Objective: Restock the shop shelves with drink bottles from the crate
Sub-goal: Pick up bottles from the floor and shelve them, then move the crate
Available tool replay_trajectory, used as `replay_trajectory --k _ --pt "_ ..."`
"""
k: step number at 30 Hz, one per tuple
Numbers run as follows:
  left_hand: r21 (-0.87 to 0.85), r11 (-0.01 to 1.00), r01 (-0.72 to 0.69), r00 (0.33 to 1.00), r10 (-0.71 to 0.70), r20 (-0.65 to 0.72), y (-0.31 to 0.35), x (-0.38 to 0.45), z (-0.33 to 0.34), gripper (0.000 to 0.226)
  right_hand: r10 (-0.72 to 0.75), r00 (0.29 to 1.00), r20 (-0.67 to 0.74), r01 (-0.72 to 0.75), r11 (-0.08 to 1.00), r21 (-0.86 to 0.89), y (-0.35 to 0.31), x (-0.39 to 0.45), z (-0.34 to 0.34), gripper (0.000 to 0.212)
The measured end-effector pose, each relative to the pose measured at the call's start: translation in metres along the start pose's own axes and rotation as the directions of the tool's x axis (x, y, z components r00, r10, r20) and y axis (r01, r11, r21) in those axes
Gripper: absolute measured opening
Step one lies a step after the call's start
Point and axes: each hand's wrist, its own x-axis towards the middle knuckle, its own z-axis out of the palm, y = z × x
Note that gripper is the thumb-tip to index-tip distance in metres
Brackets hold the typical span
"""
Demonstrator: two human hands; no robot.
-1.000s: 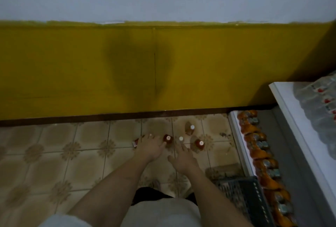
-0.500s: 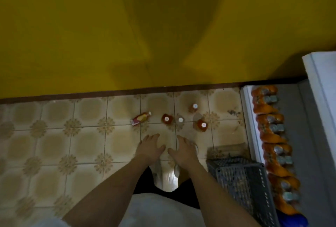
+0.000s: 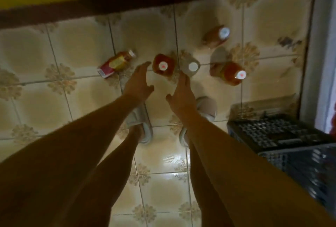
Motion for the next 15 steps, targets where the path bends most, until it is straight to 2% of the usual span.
replay_trajectory --k 4,7,10,15 --pt "0.122 0.974 -0.192 0.981 0.189 0.035 -0.032 0.075 0.023 0.096 -0.067 0.994 -0.091 0.066 0.998 -0.004 0.017 0.067 0.050 0.098" --pt "0.038 0.967 -0.252 0.965 0.248 0.085 -0.039 0.119 0.041 0.107 -0.085 0.974 -0.209 0.103 0.991 0.079 0.023 0.102 0.074 0.093" --pt "-0.074 0.952 -0.296 0.951 0.301 0.068 -0.038 0.135 0.050 0.103 -0.066 0.952 -0.298 0.124 0.976 0.180 0.025 0.119 0.082 0.080" --pt "-0.049 0.957 -0.286 0.955 0.289 0.074 -0.033 0.122 0.040 0.088 -0.109 0.965 -0.240 0.119 0.993 0.028 0.018 0.107 0.071 0.080"
